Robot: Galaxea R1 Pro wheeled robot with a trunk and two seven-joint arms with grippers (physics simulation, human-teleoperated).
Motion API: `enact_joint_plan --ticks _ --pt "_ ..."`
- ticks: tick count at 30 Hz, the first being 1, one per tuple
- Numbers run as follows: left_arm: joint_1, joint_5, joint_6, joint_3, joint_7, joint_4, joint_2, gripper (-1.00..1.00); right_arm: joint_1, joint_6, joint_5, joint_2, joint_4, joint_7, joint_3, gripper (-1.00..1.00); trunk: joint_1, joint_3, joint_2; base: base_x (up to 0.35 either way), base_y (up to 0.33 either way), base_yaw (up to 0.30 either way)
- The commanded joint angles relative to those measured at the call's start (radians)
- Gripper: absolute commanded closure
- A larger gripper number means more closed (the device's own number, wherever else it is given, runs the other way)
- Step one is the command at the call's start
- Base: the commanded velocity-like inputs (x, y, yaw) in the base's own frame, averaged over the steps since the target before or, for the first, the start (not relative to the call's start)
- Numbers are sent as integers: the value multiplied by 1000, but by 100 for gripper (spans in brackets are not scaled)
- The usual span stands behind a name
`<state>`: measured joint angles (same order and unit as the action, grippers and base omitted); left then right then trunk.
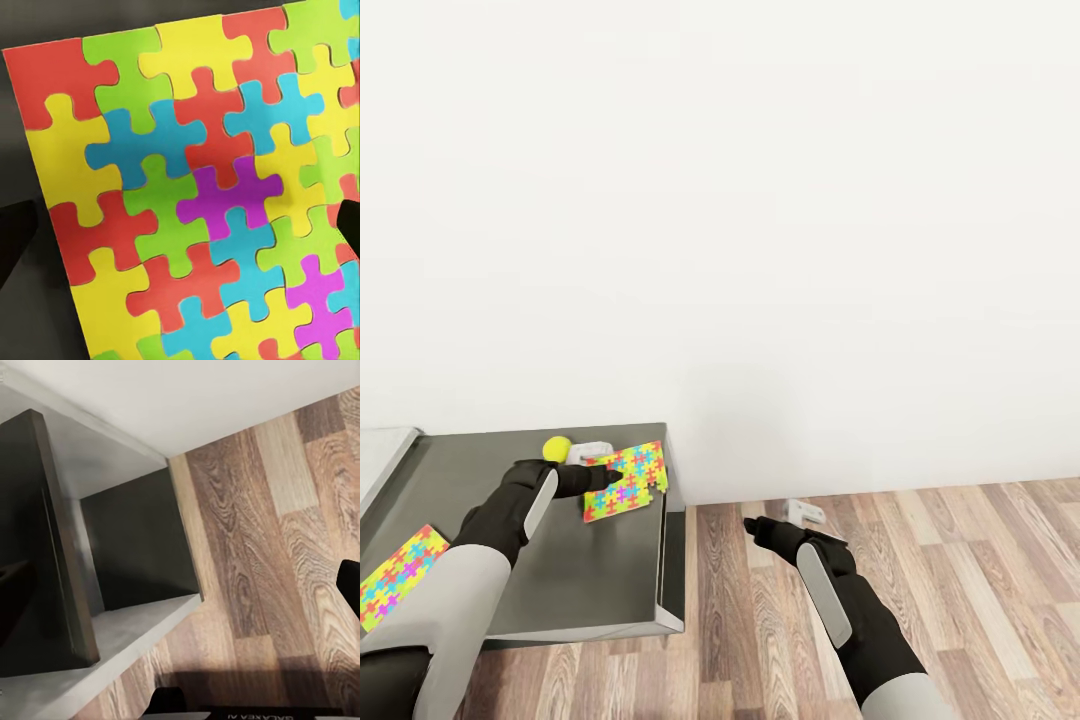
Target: Put all the toys in the child's room - the three board games (two on the bed and one on the table), the two jigsaw puzzles on the table, and the tennis ball on the table - inside the toy box on the table in the child's room.
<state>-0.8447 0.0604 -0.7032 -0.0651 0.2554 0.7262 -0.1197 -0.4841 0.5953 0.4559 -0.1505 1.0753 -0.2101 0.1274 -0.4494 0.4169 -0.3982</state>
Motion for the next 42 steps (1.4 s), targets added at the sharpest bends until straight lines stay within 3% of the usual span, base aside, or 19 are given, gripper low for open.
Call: enact_joint_plan --ticks 1,9,24,32,42 --pt "-1 6 -7 -2 4 1 0 -100 -1 3 10 0 1 0 1 -100 -1 2 -2 0 0 0" --pt "-1 6 -7 -2 10 1 0 -100 -1 2 10 0 2 37 -2 -100 -1 2 -2 0 0 0" --pt "-1 8 -7 -2 14 1 1 -100 -1 1 10 2 2 42 -6 -100 -1 2 -2 0 0 0" --pt "-1 4 -7 -1 113 1 0 -100 -1 1 10 2 2 43 -6 -100 -1 2 -2 0 0 0" --pt "-1 3 -7 1 132 1 0 -100 -1 1 10 2 2 42 -5 -100 -1 2 -2 0 0 0"
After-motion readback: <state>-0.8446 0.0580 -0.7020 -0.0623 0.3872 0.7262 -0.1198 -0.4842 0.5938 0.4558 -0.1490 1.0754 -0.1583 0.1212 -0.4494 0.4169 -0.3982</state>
